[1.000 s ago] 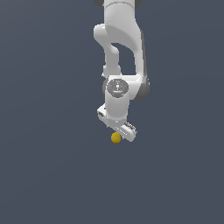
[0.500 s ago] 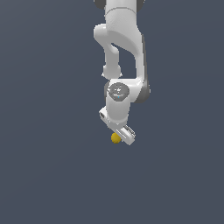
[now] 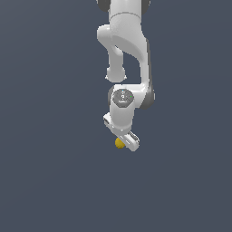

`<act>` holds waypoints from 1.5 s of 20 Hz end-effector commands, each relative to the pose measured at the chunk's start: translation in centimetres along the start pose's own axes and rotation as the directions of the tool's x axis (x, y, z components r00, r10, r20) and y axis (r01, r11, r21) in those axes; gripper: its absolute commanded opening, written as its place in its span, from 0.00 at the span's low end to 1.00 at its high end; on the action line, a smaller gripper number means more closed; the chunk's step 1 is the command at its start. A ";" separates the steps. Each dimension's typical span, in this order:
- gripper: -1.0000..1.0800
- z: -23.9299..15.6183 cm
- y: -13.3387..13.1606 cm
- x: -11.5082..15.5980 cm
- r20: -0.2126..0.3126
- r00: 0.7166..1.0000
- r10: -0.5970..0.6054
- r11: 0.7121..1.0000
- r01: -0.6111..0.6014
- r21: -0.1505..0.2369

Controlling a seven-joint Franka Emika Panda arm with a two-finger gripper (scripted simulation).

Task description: Pick up the object and move it to a goal position.

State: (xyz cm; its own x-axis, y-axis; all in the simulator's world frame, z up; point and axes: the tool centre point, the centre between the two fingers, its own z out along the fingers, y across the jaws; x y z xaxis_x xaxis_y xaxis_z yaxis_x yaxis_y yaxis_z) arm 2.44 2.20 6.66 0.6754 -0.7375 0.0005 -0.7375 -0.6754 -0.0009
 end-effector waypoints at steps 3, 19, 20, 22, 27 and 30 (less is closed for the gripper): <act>0.96 2.4 0.1 -0.1 0.001 1.000 0.003 1.000 -0.003 -0.001; 0.00 3.8 0.0 0.0 0.001 1.000 0.004 1.000 -0.004 -0.001; 0.00 3.8 0.0 0.0 0.001 1.000 0.004 1.000 -0.004 -0.001; 0.00 3.8 0.0 0.0 0.001 1.000 0.003 1.000 -0.003 -0.001; 0.00 3.5 0.2 -0.6 0.001 1.000 0.003 1.000 -0.003 -0.001; 0.00 3.0 0.4 -1.3 0.001 1.000 0.003 1.000 -0.003 -0.001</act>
State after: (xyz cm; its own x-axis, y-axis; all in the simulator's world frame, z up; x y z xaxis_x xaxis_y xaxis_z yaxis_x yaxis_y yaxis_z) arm 1.54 2.65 3.36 0.6728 -0.7398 -0.0010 -0.7398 -0.6728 0.0010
